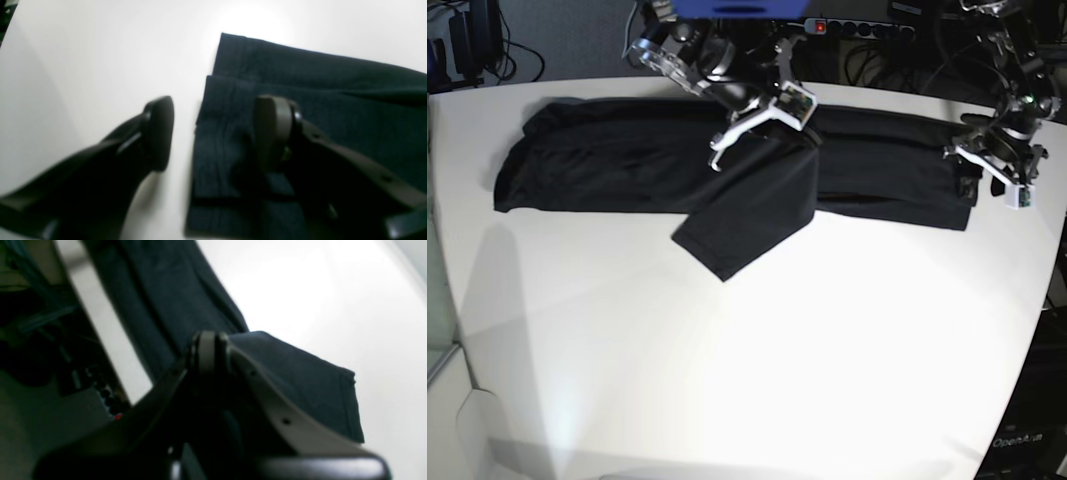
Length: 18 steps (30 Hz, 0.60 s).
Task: Fold the T-shirt properly
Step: 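Press the folded sleeve flat with the right gripper and release it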
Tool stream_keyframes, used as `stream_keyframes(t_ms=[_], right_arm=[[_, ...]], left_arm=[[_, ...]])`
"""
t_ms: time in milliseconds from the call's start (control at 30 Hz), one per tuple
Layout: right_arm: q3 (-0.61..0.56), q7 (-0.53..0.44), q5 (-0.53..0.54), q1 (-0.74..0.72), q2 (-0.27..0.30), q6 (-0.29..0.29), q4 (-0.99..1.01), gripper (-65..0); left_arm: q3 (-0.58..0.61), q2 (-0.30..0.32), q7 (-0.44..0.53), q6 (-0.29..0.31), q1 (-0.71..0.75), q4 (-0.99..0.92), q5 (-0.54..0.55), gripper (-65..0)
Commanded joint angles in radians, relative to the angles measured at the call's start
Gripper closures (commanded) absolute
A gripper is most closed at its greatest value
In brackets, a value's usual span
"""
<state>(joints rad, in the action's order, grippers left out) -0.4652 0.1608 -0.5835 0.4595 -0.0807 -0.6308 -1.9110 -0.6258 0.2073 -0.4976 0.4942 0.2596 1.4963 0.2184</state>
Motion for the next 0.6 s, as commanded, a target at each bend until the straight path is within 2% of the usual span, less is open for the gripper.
stream_keyframes(t_ms=[0,567], right_arm=[[-0.037,-0.03,0.004,0.014,-0.026,0.016,-0.012,0.0],[-0.046,-0.03,0.004,0.018,-0.021,0.016,0.037,-0.1]], left_arm=[[-0.004,0.014,0.021,0.002,-0.007,0.02,0.014,-36.4],[-0.004,0.014,0.021,0.002,-0.004,0.02,0.013,-36.4]])
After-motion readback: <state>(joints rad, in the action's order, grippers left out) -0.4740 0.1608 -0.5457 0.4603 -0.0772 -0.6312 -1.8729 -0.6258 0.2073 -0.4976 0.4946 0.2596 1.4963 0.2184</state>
